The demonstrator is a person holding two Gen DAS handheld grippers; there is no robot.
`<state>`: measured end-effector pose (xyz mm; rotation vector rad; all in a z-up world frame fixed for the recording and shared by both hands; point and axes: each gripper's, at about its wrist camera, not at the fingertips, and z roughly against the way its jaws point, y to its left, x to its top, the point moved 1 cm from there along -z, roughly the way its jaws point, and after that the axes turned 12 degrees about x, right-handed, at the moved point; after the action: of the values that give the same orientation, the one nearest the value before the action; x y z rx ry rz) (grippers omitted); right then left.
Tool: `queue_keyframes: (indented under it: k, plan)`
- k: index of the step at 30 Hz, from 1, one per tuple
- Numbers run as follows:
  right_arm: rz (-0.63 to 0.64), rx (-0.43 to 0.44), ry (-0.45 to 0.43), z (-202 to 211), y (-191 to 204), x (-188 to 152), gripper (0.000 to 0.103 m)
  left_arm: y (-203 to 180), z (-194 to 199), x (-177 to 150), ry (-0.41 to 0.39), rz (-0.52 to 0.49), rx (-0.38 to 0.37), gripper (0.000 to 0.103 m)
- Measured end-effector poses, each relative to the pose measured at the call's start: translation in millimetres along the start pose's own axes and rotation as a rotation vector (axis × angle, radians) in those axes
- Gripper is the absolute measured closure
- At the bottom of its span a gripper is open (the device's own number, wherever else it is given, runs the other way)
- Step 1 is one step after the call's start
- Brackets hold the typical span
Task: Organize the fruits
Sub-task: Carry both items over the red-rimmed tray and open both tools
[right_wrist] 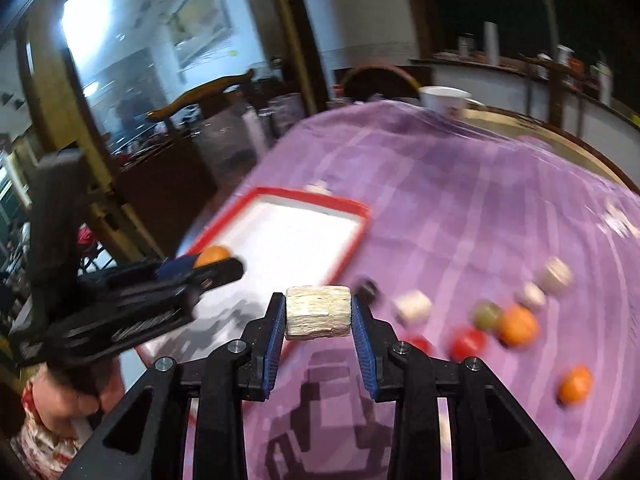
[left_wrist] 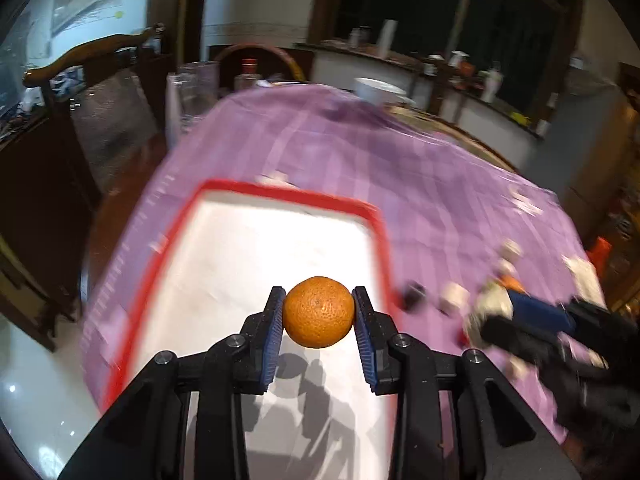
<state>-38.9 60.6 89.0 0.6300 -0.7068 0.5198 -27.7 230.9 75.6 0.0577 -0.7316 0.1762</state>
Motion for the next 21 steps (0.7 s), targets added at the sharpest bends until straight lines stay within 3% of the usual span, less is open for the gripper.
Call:
queue_keyframes:
  k: [6,11,16,18,21]
  plan:
    - [0.066,-0.031,0.070,-81.7,14.1,30.8,0.067,38.5,-67.9,43.3,0.121,0.089,0.005,0.071]
    - [0.067,-0.084,0.128,-123.8,0.0,35.0,0.067,47.6,-102.7,47.8,0.182,0.128,-0.003,0.071]
    - [0.015,-0.079,0.143,-143.1,-18.9,38.5,0.067,47.7,-115.6,46.2,0.214,0.126,-0.007,0.069]
    - [0.002,-0.082,0.147,-146.9,-20.9,40.0,0.066,48.1,-117.0,46.3,0.213,0.130,-0.013,0.055]
    - [0.000,-0.062,0.144,-148.9,-21.1,42.9,0.058,50.4,-114.8,48.6,0.198,0.144,-0.026,0.045]
